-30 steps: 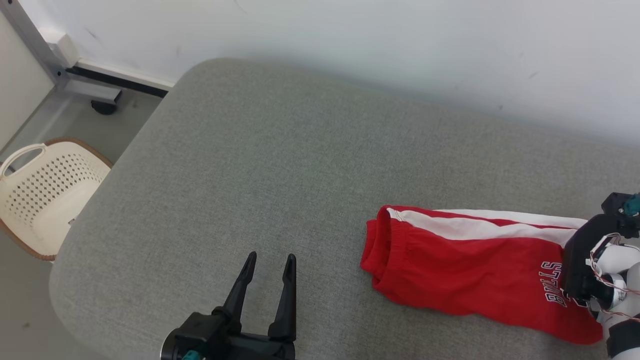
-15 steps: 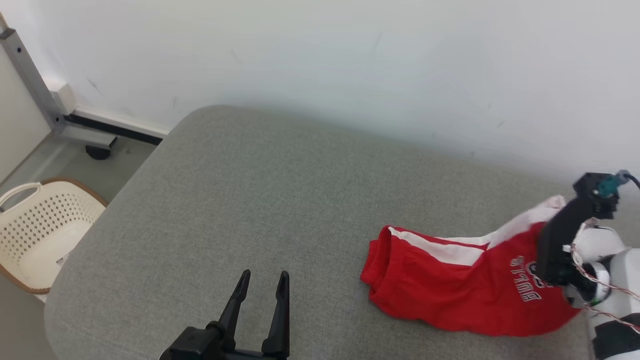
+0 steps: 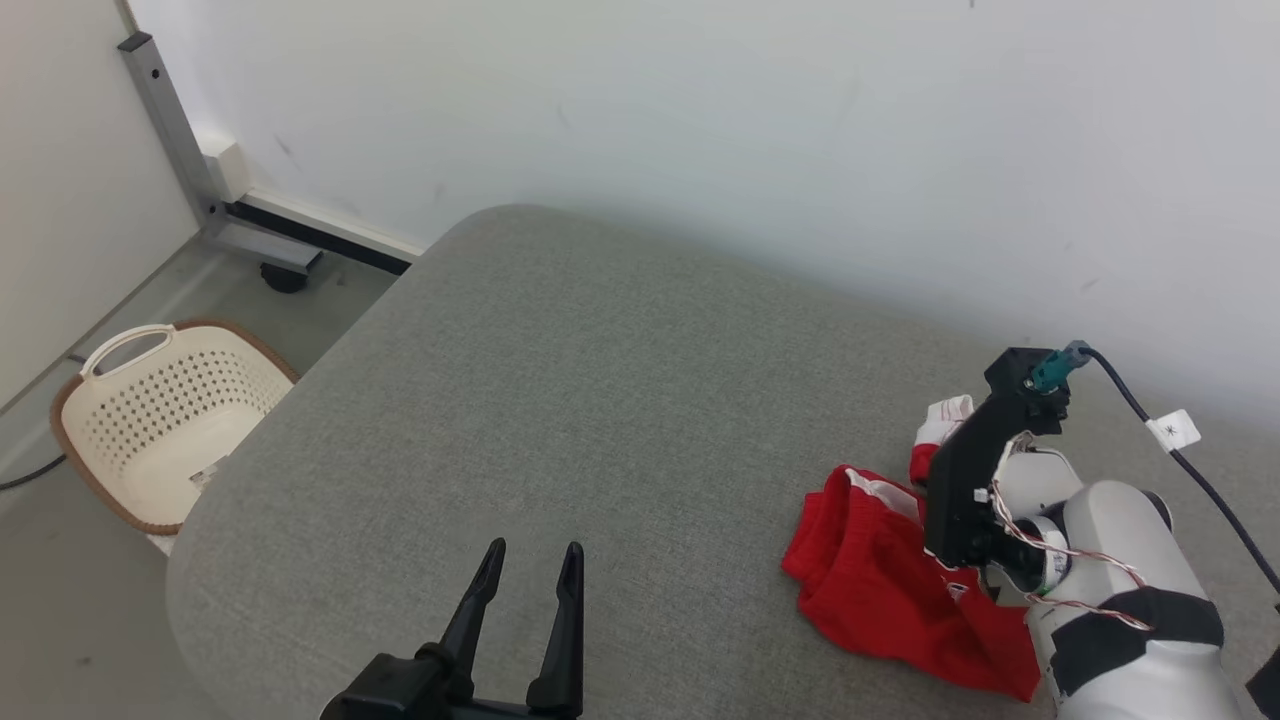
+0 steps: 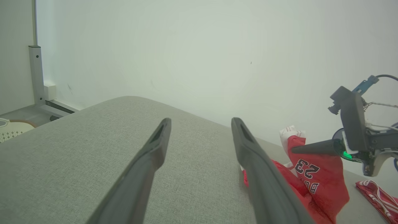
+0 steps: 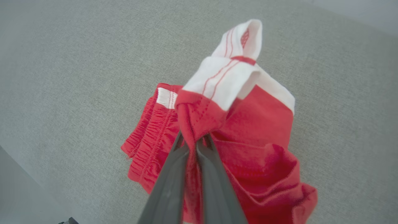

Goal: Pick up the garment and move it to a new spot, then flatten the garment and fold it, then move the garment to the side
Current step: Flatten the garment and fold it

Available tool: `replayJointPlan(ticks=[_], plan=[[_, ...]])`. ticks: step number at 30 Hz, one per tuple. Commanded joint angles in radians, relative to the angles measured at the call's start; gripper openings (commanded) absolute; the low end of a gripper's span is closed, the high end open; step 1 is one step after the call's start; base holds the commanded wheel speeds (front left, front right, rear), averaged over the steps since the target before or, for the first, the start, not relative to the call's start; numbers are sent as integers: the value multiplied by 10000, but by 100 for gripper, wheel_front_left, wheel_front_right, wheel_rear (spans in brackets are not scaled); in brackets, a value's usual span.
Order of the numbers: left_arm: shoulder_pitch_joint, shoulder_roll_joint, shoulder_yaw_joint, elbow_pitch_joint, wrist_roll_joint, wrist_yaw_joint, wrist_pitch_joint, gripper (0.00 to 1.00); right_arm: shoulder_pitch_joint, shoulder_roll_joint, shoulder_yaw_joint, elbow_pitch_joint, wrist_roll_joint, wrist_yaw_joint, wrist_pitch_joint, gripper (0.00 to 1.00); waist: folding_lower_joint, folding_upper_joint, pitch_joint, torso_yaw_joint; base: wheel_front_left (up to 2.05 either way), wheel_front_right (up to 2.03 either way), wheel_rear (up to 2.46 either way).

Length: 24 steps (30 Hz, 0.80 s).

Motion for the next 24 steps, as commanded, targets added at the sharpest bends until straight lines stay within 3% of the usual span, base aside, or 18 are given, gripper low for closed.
replayJointPlan(ticks=[1, 7, 8, 9, 17, 24], plan=[[19, 36, 10, -41, 72, 3, -20, 100, -185, 26, -3, 62, -59, 9, -103, 0, 1, 0, 233, 269, 0, 0, 0], [63, -11, 177, -190, 97, 155, -124, 100, -966, 253, 6, 1677, -292, 9, -764, 0, 1, 0, 479, 440, 0, 0, 0], [95, -18, 195, -203, 97, 160, -144, 100, -1085, 261, 56, 1881, -303, 9, -862, 33, 1, 0, 488, 445, 0, 0, 0], [118, -25, 209, -215, 103, 174, -160, 100, -1179, 262, 55, 2056, -227, 9, -983, 100, 1, 0, 492, 446, 0, 0, 0], [134, 32, 211, -96, 99, 141, -162, 100, -1635, 217, 273, 2183, 1436, 9, -1940, 100, 1, 0, 176, 232, 0, 0, 0], [79, 100, 143, -44, -36, 69, -39, 100, -498, -1216, 475, 1659, 753, 9, -2950, 100, 1, 0, -142, -55, 0, 0, 0]])
